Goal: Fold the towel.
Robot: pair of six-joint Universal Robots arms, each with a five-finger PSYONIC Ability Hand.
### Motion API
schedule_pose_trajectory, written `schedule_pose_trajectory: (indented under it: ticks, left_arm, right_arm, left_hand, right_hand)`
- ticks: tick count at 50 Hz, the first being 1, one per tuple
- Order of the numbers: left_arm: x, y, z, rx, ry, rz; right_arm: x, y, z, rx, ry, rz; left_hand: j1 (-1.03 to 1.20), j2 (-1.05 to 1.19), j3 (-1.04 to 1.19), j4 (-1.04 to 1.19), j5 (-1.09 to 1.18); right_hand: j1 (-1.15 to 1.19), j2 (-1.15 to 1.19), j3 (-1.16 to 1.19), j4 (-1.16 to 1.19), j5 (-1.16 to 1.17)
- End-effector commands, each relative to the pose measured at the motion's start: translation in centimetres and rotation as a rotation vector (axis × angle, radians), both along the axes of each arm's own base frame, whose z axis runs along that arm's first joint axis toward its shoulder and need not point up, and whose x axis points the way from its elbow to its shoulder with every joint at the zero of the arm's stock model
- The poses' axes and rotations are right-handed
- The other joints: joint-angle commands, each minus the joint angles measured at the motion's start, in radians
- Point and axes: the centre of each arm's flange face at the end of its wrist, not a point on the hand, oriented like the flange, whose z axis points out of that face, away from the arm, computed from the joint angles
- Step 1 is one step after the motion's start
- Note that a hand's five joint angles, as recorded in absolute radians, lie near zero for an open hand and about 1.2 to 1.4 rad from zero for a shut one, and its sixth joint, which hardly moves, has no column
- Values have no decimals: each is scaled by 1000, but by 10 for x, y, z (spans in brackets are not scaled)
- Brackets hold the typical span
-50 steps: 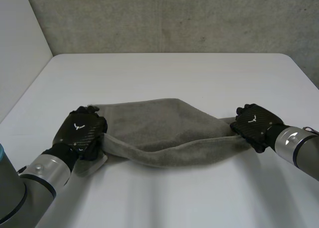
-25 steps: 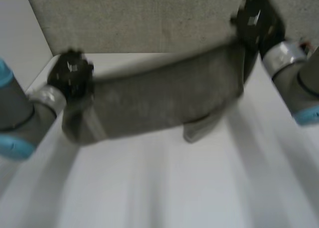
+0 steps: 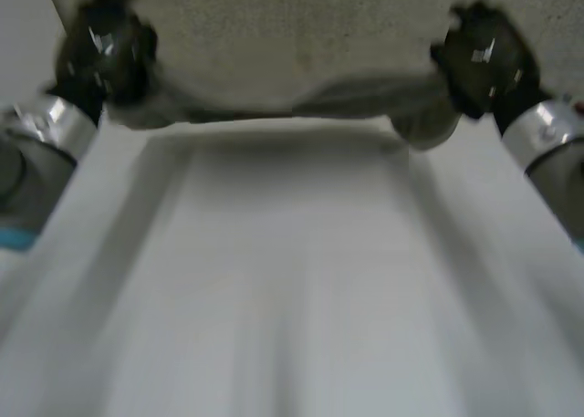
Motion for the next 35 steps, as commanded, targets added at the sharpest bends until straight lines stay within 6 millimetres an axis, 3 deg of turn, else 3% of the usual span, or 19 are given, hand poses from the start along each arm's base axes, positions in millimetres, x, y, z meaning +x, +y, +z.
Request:
schedule_pose_trajectory:
  ticks: [1, 2, 7, 14, 19, 22, 26, 28, 29, 30, 35]
  left_arm:
    - [7, 22, -103, 211, -157, -12]
    - [8, 32, -127, 262, -207, -27]
    - [6, 46, -155, 314, -289, -45]
    - [5, 54, -143, 315, -296, -45]
    - [11, 57, -124, 302, -290, -25]
    - [17, 55, -114, 287, -281, -2]
    - [25, 52, -115, 295, -275, 22]
    - [27, 50, -118, 305, -275, 27]
    - [27, 50, -118, 305, -275, 27]
    - [28, 50, -119, 309, -275, 31]
    - [31, 47, -130, 342, -280, 49]
  right_arm:
    - [-12, 26, -69, 187, 84, 3]
    - [-15, 31, -78, 214, 97, 0]
    - [-17, 47, -104, 295, 147, 5]
    - [-22, 61, -108, 355, 200, 5]
    - [-38, 65, -83, 423, 192, -42]
    - [-40, 68, -84, 458, 196, -45]
    - [-39, 77, -90, 524, 198, -28]
    - [-38, 76, -93, 527, 193, -27]
    - [-38, 75, -97, 534, 182, -28]
    - [-38, 71, -100, 536, 172, -37]
    - [-38, 61, -103, 530, 143, -53]
  left_hand:
    - [86, 80, -45, -56, 59]
    - [86, 80, -45, -56, 59]
    - [86, 80, -45, -56, 59]
    - [86, 80, -45, -56, 59]
    - [86, 80, -45, -56, 59]
    - [86, 80, -45, -56, 59]
    - [86, 80, -45, -56, 59]
    - [-211, -217, -45, -56, -238]
    - [-213, -219, -45, -56, -240]
    - [-358, -364, -45, -56, -385]
    - [-459, -465, -45, -56, -486]
  right_hand:
    - [78, 105, -33, -53, 56]
    - [78, 105, -33, -53, 56]
    - [78, 105, -33, -53, 56]
    - [78, 105, -33, -53, 56]
    - [78, 105, -33, -53, 56]
    - [78, 105, -33, -53, 56]
    - [78, 105, -33, -53, 56]
    - [78, 105, -33, -53, 56]
    - [78, 105, -33, -53, 56]
    - [78, 105, -33, -53, 56]
    - [27, 53, -33, -53, 5]
